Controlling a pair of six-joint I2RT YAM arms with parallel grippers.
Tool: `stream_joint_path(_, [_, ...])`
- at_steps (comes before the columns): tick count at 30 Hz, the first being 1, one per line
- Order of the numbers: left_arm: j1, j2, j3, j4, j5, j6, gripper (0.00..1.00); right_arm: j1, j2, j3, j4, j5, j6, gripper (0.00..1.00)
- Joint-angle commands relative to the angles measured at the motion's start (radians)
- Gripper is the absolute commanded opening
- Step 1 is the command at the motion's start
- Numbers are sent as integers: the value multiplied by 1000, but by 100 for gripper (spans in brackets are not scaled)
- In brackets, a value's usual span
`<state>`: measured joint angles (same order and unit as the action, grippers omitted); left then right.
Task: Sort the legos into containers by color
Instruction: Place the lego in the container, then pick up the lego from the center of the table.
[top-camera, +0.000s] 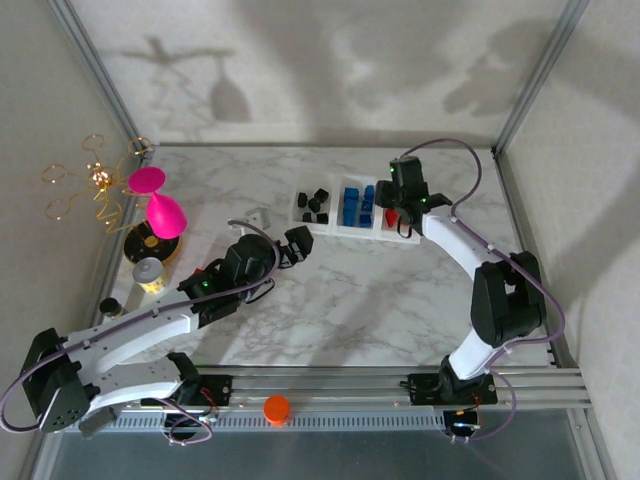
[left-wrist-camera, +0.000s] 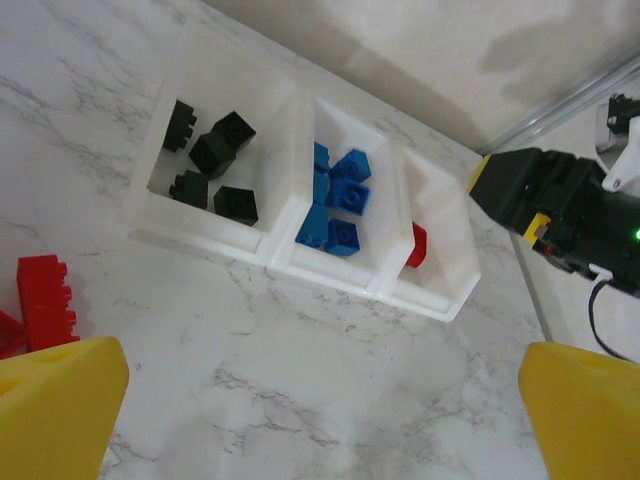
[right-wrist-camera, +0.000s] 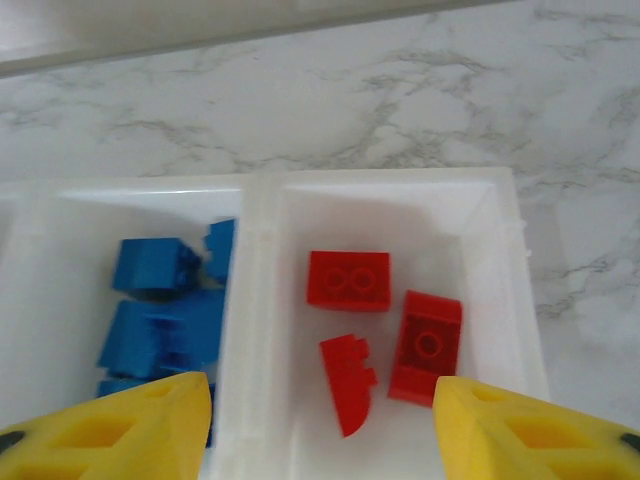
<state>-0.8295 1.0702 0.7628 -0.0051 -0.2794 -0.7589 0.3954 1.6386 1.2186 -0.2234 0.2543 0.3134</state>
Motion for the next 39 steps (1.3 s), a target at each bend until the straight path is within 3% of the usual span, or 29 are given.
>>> stream_joint_path(1, [12, -55, -30, -52, -51, 2, 100, 82, -25, -53, -26, -27, 5, 64])
stream_joint_path(8, [20, -169, -103, -132, -100, -53, 100, 261, 6, -78, 14, -56, 73, 68])
stream_joint_path(16, [27, -304, -158, -239, -164, -105, 100, 435, 180, 11, 102, -110, 136, 72])
stream_joint_path(32, [38, -377, -203, -281, -195, -123, 99, 502, 450, 252, 124, -163, 152, 73])
stream_joint_path(39, [41, -371, -209, -283, -201, -128, 100, 506, 531, 337, 92, -139, 142, 66])
